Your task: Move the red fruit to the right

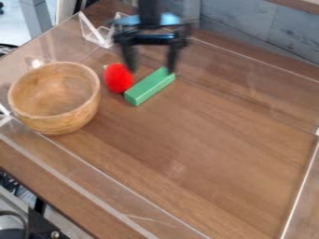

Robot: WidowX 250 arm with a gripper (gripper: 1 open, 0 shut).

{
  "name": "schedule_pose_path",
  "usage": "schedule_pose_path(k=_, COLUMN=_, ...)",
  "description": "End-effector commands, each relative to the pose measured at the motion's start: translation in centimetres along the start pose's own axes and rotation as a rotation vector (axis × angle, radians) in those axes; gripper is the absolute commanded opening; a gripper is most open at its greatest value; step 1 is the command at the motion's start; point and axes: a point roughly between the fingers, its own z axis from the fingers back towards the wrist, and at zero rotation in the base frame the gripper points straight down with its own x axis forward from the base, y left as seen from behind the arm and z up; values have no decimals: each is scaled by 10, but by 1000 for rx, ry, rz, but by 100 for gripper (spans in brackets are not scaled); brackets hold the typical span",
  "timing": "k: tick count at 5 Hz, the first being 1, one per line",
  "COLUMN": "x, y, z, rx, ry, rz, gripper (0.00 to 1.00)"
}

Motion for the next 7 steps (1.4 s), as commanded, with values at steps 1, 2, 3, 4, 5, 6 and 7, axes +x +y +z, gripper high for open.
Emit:
schedule_pose_path(k=1, x=11, y=26, z=5, rx=-72, ry=-66, rz=123, gripper=100)
schedule_pose_path(k=2, x=34, y=49, z=1, rx=-125, ry=-75, rz=268, gripper=100)
schedule_pose_path(k=3, x=49, y=56, z=-4, rx=-159, ry=-84, rz=287, gripper=100)
schedule_pose_path(k=4, x=52, y=46, z=-7, rx=-177, ry=-86, rz=325, gripper=100)
schedule_pose_path(k=5, x=54, y=34, z=-10, rx=-190, ry=-86, rz=363, gripper=100)
schedule_pose_path(k=6, x=59, y=28, z=-12, rx=-198, ry=-93, rz=359, gripper=100)
schedule_pose_path(k=7, x=68, y=28, z=-12, rx=-220, ry=-110, rz=393, gripper=100)
